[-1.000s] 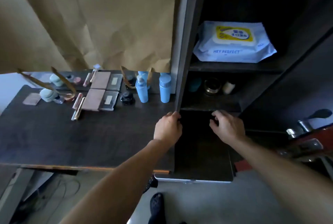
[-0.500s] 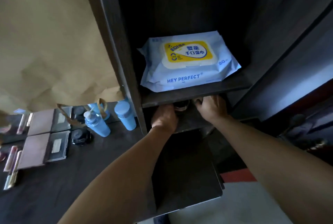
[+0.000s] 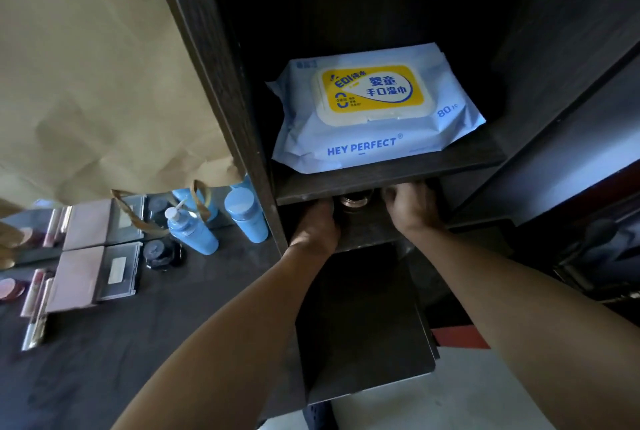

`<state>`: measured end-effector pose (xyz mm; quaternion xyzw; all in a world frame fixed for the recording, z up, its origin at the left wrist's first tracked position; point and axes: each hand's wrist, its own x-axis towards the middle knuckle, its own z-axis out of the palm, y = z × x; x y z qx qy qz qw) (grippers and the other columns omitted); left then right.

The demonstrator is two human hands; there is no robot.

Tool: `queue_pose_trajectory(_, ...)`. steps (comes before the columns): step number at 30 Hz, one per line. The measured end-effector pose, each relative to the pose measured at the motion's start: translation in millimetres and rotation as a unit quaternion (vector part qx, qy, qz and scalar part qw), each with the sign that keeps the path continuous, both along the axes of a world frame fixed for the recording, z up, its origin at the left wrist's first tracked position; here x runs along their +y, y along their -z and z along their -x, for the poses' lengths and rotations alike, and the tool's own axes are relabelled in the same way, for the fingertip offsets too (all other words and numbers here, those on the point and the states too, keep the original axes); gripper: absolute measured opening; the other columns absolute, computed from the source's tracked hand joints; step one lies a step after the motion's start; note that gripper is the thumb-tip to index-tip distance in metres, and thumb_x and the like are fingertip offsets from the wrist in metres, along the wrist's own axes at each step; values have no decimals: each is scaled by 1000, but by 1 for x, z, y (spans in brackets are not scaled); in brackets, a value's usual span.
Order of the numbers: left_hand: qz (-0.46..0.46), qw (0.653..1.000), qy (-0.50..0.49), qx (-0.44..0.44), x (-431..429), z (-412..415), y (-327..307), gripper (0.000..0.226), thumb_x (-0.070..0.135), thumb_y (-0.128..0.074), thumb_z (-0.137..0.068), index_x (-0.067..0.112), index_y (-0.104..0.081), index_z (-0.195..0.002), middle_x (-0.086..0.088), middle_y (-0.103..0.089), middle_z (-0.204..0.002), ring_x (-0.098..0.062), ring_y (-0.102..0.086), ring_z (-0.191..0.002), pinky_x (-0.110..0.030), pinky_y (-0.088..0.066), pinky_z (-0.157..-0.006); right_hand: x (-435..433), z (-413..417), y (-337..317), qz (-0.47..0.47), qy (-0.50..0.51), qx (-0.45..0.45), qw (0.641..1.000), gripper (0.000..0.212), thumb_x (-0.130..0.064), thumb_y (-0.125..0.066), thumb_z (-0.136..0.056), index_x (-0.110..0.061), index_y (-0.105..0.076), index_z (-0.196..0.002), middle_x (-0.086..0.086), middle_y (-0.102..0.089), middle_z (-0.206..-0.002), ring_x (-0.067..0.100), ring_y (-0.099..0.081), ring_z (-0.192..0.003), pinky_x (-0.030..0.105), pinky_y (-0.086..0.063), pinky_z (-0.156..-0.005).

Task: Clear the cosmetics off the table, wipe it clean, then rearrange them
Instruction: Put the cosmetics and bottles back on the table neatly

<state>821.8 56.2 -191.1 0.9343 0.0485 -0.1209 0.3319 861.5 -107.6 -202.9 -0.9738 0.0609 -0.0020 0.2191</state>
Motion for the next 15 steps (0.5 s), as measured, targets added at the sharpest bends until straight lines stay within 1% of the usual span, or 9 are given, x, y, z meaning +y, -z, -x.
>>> queue_pose_trajectory(1, -19, 1000, 1, 8, 0, 6, 1, 64, 14, -53, -92, 20, -22, -147, -12, -43, -141, -30, -42, -129, -37, -34, -107, -1, 6, 0, 27, -18, -1, 999, 24, -20, -60, -87, -16, -59, -110, 19, -61, -109, 39, -60, -95, 41, -52, -77)
queue_pose_trajectory(3, -90, 996, 19, 13, -1, 21, 2, 68, 16, -58, -88, 23, -21, -145, -13, -43, -135, -33, -49, -120, -44, -44, -97, -5, 18, 1, 60, -53, -5, 997, 34, -20, -59, -87, -23, -52, -120, 17, -61, -104, 38, -61, -88, 38, -49, -70)
queue_pose_trajectory(4, -121, 992, 32, 6, -1, 30, 3, 66, 17, -59, -87, 22, -23, -142, -13, -41, -134, -34, -49, -118, -45, -46, -93, -6, 24, 1, 66, -67, -3, 996, 38, -20, -59, -87, -26, -49, -122, 16, -61, -101, 37, -61, -88, 37, -46, -69)
queue_pose_trajectory(6, -165, 984, 58, -22, -1, 53, 3, 63, 23, -61, -86, 20, -27, -139, -14, -38, -132, -35, -46, -118, -45, -45, -92, -10, 39, -1, 74, -83, 0, 994, 37, -21, -58, -87, -26, -48, -122, 15, -59, -101, 36, -61, -86, 35, -42, -68)
queue_pose_trajectory(8, -174, 981, 76, -43, 1, 80, 4, 62, 28, -62, -85, 20, -30, -137, -13, -39, -129, -34, -43, -118, -44, -43, -95, -12, 57, -4, 75, -96, -12, 992, 34, -22, -58, -87, -24, -50, -120, 16, -53, -102, 37, -59, -82, 33, -39, -64)
queue_pose_trajectory(10, -161, 983, 72, -48, 6, 112, 6, 61, 30, -64, -84, 20, -33, -136, -11, -41, -127, -31, -43, -116, -43, -43, -95, -11, 77, -4, 67, -110, -35, 991, 32, -18, -59, -85, -21, -52, -116, 17, -50, -100, 38, -59, -76, 32, -37, -60)
queue_pose_trajectory(12, -157, 985, 49, -44, 14, 145, 8, 60, 31, -64, -84, 19, -35, -135, -10, -42, -124, -30, -44, -115, -42, -44, -94, -7, 99, -6, 54, -136, -47, 988, 30, -15, -59, -84, -18, -54, -113, 19, -49, -98, 40, -58, -70, 33, -37, -57)
queue_pose_trajectory(15, -173, 985, 1, -25, 34, 190, 9, 58, 31, -64, -83, 18, -37, -132, -9, -43, -120, -30, -45, -112, -41, -44, -90, 4, 130, -10, 42, -186, -45, 981, 29, -14, -59, -84, -18, -55, -112, 16, -48, -99, 39, -56, -68, 32, -34, -55)
